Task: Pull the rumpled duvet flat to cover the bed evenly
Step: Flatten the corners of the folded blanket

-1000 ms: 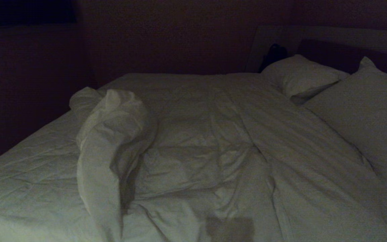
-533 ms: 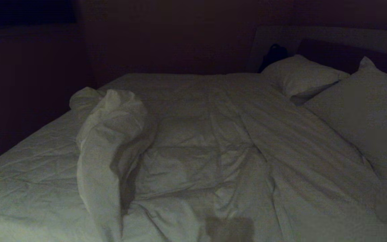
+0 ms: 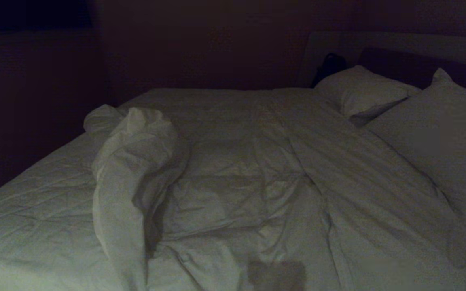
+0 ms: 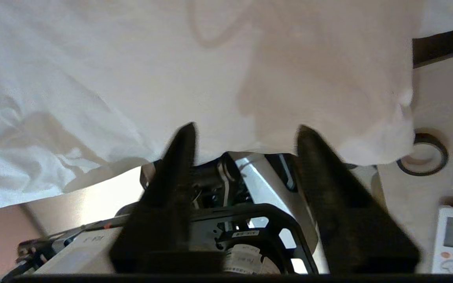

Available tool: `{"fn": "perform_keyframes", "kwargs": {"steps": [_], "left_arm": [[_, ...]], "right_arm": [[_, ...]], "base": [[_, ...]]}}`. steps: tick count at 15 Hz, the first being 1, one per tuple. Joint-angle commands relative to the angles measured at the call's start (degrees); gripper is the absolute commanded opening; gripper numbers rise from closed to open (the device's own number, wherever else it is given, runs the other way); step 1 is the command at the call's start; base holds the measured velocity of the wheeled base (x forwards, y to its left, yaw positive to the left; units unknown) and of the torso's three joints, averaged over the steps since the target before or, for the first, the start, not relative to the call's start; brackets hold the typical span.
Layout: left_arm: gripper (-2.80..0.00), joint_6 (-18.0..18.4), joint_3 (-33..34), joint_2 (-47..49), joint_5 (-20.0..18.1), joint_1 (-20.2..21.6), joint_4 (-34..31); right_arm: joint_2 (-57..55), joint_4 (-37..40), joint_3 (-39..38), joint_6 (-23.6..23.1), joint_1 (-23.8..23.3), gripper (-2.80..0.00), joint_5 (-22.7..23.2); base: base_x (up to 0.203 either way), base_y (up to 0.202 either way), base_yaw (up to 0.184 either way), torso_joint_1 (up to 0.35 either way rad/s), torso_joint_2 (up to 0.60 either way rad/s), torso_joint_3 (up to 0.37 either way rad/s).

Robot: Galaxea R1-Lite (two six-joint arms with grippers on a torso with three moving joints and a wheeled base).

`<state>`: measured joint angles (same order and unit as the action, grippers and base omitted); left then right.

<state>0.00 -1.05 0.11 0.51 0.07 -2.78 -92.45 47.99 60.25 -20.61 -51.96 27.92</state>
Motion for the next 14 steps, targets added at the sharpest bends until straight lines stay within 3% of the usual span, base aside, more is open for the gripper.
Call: {"fn": "perform_keyframes", "kwargs": {"steps": [1,4,7,11,14], "left_arm": [[-2.8,0.0,0.0,0.0,0.0,0.0,0.0],[-2.8,0.0,0.0,0.0,0.0,0.0,0.0],[-2.8,0.0,0.0,0.0,0.0,0.0,0.0],[-2.8,0.0,0.0,0.0,0.0,0.0,0.0],[-2.8,0.0,0.0,0.0,0.0,0.0,0.0]], "right_arm": [[-4.2,-1.0,0.0,-0.2,0.0,-2.8,0.2],[-8.1,-3.5,-0.1,-0.1,0.0,-2.8,-0.2],[-8.4,-5.1,-0.2,1.7,-0.1,-2.8,-4.3],[-6.5,-5.7,0.1,11.7,1.7,-2.8,-11.3],[-5.5,-5.9,0.8,22.7,6.0,-2.8,-13.3]], "base": [[0.0,0.0,0.0,0.0,0.0,0.0],[0.0,0.0,0.0,0.0,0.0,0.0],[0.0,0.0,0.0,0.0,0.0,0.0],[0.0,0.0,0.0,0.0,0.0,0.0],[0.0,0.0,0.0,0.0,0.0,0.0]]}}
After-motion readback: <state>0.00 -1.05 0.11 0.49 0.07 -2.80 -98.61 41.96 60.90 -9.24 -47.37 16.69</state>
